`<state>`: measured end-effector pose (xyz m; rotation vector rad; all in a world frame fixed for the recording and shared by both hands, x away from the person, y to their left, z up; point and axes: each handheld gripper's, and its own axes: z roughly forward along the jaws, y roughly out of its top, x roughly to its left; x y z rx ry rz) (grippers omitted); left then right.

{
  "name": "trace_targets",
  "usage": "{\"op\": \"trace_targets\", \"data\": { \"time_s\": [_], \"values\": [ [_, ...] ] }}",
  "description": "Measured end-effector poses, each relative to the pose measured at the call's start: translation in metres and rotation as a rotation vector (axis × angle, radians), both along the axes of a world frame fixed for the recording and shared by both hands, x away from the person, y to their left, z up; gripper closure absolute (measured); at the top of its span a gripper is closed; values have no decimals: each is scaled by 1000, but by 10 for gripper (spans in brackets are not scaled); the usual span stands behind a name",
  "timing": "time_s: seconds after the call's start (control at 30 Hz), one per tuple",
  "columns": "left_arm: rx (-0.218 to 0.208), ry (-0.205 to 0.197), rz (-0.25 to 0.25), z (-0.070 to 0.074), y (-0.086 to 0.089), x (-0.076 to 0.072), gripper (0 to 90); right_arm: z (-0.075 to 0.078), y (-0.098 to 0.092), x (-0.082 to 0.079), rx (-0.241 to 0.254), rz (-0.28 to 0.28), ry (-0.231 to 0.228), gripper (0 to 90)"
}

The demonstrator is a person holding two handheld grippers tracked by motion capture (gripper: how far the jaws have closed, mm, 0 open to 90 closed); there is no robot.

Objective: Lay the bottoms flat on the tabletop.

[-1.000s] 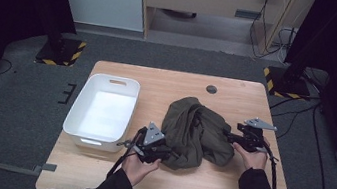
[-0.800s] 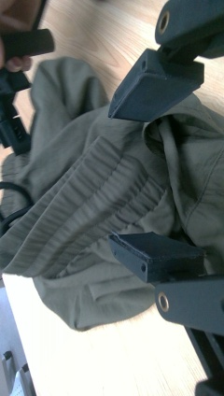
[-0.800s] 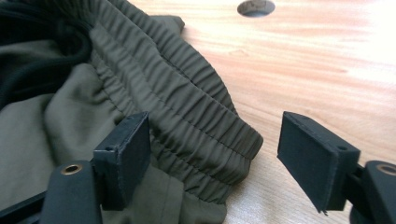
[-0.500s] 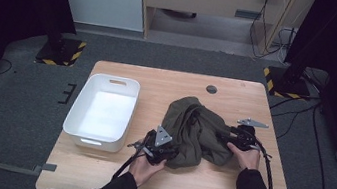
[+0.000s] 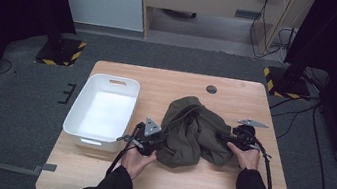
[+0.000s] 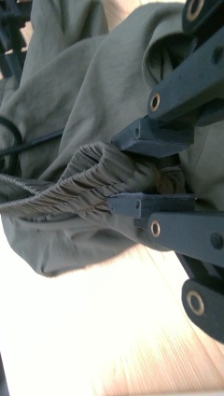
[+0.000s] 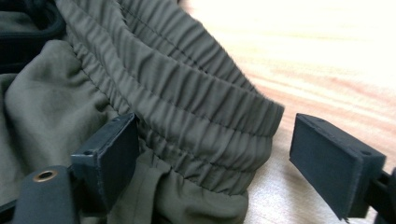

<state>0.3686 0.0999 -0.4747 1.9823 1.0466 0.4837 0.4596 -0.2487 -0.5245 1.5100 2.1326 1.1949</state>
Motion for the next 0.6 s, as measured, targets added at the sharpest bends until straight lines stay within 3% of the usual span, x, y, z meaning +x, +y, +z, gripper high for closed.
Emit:
{"op": "trace_targets", "data": {
  "time_s": [0.17,0.23,0.43,0.53,0.6],
  "values": [
    [21,-2,4,-1,0,0,732,-6,3,2,22,30,26,193],
    [25,-2,7,-1,0,0,733,-6,5,1,27,33,24,267],
    [11,-3,18,1,5,2,736,4,11,-5,-8,71,-24,642],
    [0,-9,24,5,8,1,738,12,15,-8,-35,87,-61,696],
    [-13,-22,27,11,11,0,741,22,13,-12,-50,83,-109,705]
  ]
}}
